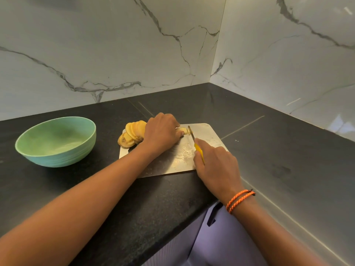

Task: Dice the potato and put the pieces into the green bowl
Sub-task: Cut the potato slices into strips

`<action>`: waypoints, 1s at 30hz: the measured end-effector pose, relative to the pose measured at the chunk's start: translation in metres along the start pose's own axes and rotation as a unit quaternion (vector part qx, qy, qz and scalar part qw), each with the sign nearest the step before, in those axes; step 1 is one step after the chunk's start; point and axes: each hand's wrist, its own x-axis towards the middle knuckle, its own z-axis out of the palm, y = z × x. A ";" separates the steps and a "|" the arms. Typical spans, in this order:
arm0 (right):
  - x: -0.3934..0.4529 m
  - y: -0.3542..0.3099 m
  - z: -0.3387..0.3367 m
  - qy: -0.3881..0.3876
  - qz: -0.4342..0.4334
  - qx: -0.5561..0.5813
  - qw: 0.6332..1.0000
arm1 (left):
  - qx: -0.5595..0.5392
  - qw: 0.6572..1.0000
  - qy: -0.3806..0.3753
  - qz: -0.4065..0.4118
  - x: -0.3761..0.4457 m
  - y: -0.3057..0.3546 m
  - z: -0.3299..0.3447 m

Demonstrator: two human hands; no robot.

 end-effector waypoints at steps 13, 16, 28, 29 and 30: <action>0.035 -0.012 0.017 -0.018 0.006 -0.026 0.999 | -0.008 1.000 -0.004 0.007 -0.004 -0.006 -0.002; 0.038 -0.013 0.018 -0.033 0.005 -0.025 0.999 | -0.004 1.000 -0.006 0.003 -0.004 -0.005 -0.001; -0.008 -0.014 0.007 -0.024 0.009 -0.008 1.000 | 0.037 0.999 0.013 -0.017 -0.002 0.000 -0.003; -0.010 -0.013 0.006 -0.022 0.006 -0.009 1.000 | 0.038 0.999 0.017 -0.015 -0.002 0.000 -0.002; -0.010 -0.013 0.005 -0.020 0.002 -0.005 1.000 | 0.039 0.999 0.018 -0.012 -0.002 -0.001 -0.002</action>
